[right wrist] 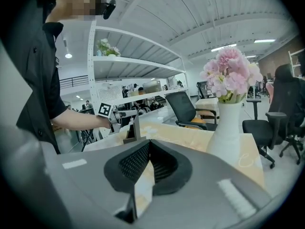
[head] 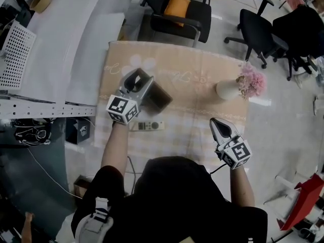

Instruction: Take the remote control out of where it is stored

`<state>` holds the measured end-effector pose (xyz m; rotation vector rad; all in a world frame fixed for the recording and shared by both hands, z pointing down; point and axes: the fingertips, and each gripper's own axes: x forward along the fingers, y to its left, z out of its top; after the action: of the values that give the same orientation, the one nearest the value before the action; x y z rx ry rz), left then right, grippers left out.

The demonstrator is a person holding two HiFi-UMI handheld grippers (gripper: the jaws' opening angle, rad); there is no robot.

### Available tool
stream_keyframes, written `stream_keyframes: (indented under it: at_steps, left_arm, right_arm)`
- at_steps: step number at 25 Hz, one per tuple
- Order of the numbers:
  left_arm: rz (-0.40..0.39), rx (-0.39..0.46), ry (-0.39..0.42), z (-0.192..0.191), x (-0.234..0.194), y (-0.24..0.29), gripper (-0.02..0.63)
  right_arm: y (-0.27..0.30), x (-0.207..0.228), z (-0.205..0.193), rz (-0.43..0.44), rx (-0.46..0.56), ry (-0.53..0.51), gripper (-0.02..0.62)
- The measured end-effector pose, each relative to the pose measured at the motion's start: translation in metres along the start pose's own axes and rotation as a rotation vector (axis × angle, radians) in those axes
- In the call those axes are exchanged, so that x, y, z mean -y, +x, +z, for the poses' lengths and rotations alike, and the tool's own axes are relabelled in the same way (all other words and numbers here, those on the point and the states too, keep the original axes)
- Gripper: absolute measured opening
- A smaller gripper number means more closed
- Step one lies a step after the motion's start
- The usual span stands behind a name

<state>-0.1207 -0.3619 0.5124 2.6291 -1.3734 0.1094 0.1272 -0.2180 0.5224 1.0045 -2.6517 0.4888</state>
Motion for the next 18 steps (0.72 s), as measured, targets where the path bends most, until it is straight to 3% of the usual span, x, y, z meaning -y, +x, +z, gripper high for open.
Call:
stream_keyframes:
  at_steps: [6,18]
  left_arm:
    - [-0.031,-0.004,0.026,0.011,0.005,-0.011,0.239]
    - [-0.080,0.088,0.101,0.076,0.031,-0.058,0.238]
  right_arm:
    - [0.004,-0.018,0.011,0.010,0.014,-0.019,0.005]
    - [-0.003,-0.049,0.029,0.013,0.092,-0.053,0.005]
